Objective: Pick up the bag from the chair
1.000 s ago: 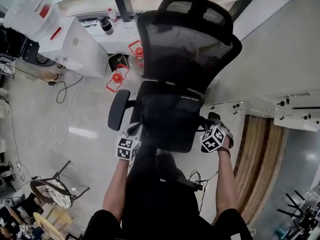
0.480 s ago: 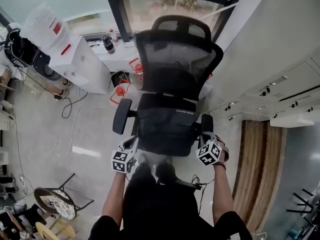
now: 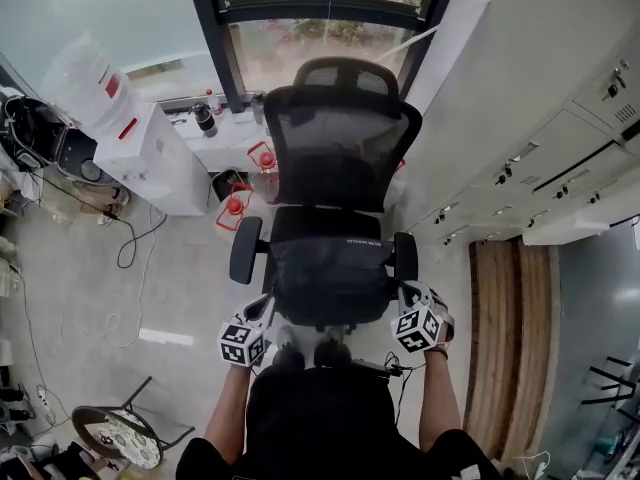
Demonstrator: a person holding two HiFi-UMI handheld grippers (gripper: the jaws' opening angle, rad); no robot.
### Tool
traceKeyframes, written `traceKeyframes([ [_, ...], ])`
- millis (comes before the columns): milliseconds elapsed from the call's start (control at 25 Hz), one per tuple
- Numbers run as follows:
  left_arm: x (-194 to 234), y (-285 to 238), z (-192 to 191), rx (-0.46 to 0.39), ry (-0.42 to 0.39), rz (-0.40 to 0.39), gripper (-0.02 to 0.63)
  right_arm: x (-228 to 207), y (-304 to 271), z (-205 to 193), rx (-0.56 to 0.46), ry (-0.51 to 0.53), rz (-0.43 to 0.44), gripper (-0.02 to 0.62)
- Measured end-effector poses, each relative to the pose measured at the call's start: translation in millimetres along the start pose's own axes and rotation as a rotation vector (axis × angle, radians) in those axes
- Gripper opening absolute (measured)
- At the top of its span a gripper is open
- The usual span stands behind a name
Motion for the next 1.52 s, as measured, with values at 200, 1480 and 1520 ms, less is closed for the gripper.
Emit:
traceKeyframes([
  [200,2.2,31.9,23.9,-0.07,-0.031,-0.028,0.017,15.1,25.6,9.1,-0.075,-0.097,-0.041,0.002],
  [1480,2.7,65.8,108.4,-0.28,-0.065,-0.061,0.017,0.3,81.1,40.8,-0.479,-0.459,-0.15,0.002],
  [1520,2.8,65.6,108.7,-0.281,-0.064,-0.061,0.017,0.2,80.3,40.7,-0.479,-0.46,-0.148,0.002],
])
Point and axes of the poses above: the fingertips, and each gripper's own axes: y backward along the fingers, x to its left, z out of its top, the point moved 6 cm from there along y, backward along the fingers, and after that the axes turned 10 degrees about z, right-handed, at the moved point
